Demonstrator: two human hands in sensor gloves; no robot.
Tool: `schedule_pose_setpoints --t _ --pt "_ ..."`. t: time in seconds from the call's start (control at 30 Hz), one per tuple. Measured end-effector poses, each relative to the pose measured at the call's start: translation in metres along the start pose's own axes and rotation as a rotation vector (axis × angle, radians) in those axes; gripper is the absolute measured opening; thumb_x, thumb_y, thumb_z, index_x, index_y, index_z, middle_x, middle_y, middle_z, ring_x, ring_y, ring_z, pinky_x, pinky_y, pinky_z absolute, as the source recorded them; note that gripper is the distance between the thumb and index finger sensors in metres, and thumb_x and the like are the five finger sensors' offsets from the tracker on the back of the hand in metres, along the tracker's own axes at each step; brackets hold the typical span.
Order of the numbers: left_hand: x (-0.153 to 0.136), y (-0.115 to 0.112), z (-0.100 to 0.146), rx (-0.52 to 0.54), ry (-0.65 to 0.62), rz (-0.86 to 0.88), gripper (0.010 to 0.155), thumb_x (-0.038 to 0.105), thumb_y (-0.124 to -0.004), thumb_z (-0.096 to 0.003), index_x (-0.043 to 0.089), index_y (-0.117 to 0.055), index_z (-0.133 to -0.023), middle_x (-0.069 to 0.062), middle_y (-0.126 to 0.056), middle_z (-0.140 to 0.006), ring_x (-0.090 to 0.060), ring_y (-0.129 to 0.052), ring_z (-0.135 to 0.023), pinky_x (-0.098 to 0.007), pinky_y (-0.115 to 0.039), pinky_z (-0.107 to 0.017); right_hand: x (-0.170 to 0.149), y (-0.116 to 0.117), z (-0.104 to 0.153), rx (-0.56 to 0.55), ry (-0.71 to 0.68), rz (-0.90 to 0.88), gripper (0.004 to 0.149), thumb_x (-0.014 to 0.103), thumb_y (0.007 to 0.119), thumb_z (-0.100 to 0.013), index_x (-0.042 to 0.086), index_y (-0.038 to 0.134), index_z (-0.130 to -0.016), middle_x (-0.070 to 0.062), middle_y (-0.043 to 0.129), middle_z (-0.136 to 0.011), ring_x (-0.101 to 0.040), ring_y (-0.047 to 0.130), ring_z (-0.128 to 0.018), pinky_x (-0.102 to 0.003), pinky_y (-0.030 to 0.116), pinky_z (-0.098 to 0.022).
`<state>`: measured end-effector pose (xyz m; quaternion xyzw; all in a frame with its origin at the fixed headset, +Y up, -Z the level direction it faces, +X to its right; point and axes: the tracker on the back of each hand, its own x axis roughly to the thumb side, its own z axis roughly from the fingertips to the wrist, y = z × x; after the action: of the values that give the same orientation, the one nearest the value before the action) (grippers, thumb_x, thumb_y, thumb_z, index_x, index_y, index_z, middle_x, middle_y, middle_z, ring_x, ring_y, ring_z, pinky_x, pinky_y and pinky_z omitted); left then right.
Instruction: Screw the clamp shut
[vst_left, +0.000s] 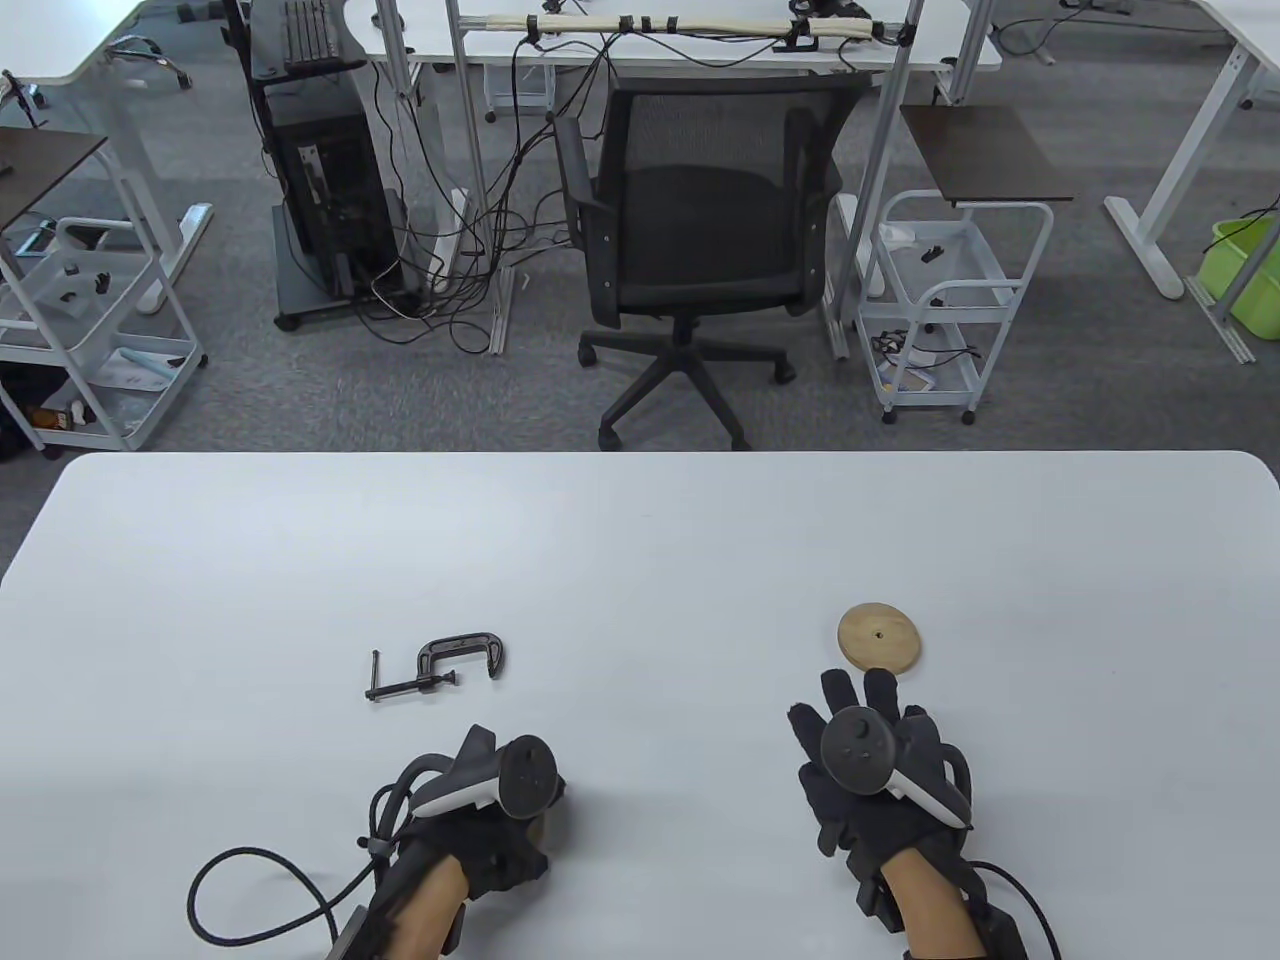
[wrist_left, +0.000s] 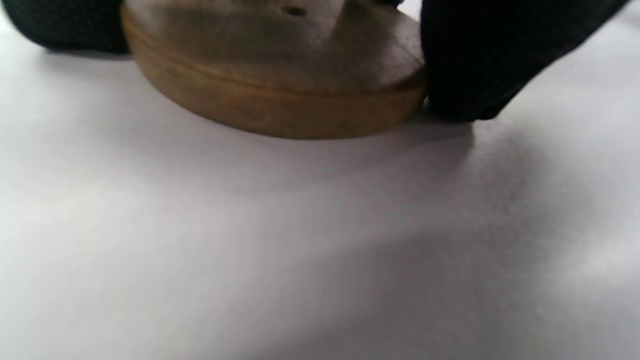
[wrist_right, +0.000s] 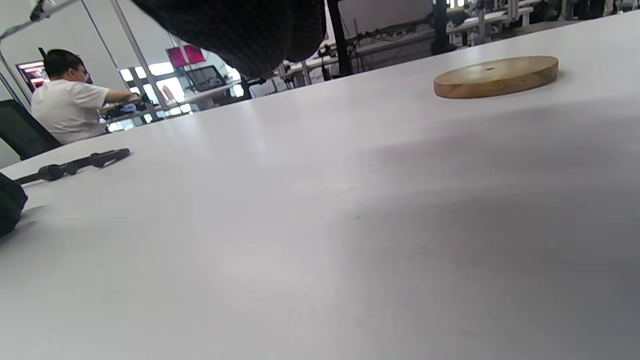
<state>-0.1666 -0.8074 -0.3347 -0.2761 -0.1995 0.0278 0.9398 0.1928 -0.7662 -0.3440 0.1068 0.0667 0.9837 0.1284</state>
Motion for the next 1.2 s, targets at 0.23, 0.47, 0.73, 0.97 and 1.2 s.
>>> schedule_pose_setpoints --t 0.23,0.47,0.73,0.97,1.2 --pt "0.001 0.000 0.000 0.037 -0.010 -0.027 0.084 0.057 -0.090 -0.0455 0.035 -0.041 -0.110 -0.026 -0.027 -0.115 -0.061 -0.035 -0.095 -0.076 -0.069 -0.048 0.001 -0.001 0.000 -0.019 -0.011 -0.004 0.062 0.034 0.076 -0.050 0.021 0.060 -0.108 -0.012 0.025 -0.121 -0.050 0.008 -0.102 -0.078 0.023 -0.065" --pt "0.001 0.000 -0.001 0.089 -0.017 -0.054 0.082 0.059 -0.092 -0.0424 0.036 -0.048 -0.108 -0.026 -0.036 -0.114 -0.062 -0.044 -0.094 -0.075 -0.075 -0.044 0.000 -0.001 0.001 -0.022 -0.015 -0.015 0.061 0.034 0.076 -0.050 0.021 0.061 -0.108 -0.012 0.025 -0.121 -0.051 0.008 -0.102 -0.078 0.024 -0.065" --pt "-0.009 0.012 0.007 0.185 -0.053 0.013 0.083 0.060 -0.093 -0.0410 0.035 -0.050 -0.107 -0.025 -0.042 -0.114 -0.060 -0.050 -0.094 -0.074 -0.078 -0.045 -0.001 -0.002 0.001 -0.025 -0.016 -0.021 0.061 0.034 0.075 -0.050 0.021 0.061 -0.108 -0.012 0.026 -0.121 -0.051 0.009 -0.102 -0.078 0.024 -0.065" --pt "-0.020 0.026 0.025 0.387 -0.227 0.337 0.087 0.060 -0.092 -0.0418 0.031 -0.047 -0.110 -0.025 -0.041 -0.114 -0.060 -0.049 -0.095 -0.073 -0.079 -0.046 -0.003 -0.002 0.001 -0.025 -0.010 -0.023 0.062 0.036 0.076 -0.050 0.021 0.061 -0.108 -0.012 0.027 -0.120 -0.051 0.009 -0.102 -0.078 0.024 -0.065" --pt "-0.020 0.030 0.030 0.511 -0.375 0.598 0.086 0.061 -0.092 -0.0420 0.032 -0.048 -0.110 -0.025 -0.040 -0.114 -0.059 -0.049 -0.095 -0.073 -0.079 -0.046 -0.007 -0.006 0.003 -0.050 -0.018 -0.048 0.065 0.041 0.076 -0.049 0.023 0.058 -0.109 -0.012 0.027 -0.121 -0.051 0.010 -0.103 -0.078 0.025 -0.065"
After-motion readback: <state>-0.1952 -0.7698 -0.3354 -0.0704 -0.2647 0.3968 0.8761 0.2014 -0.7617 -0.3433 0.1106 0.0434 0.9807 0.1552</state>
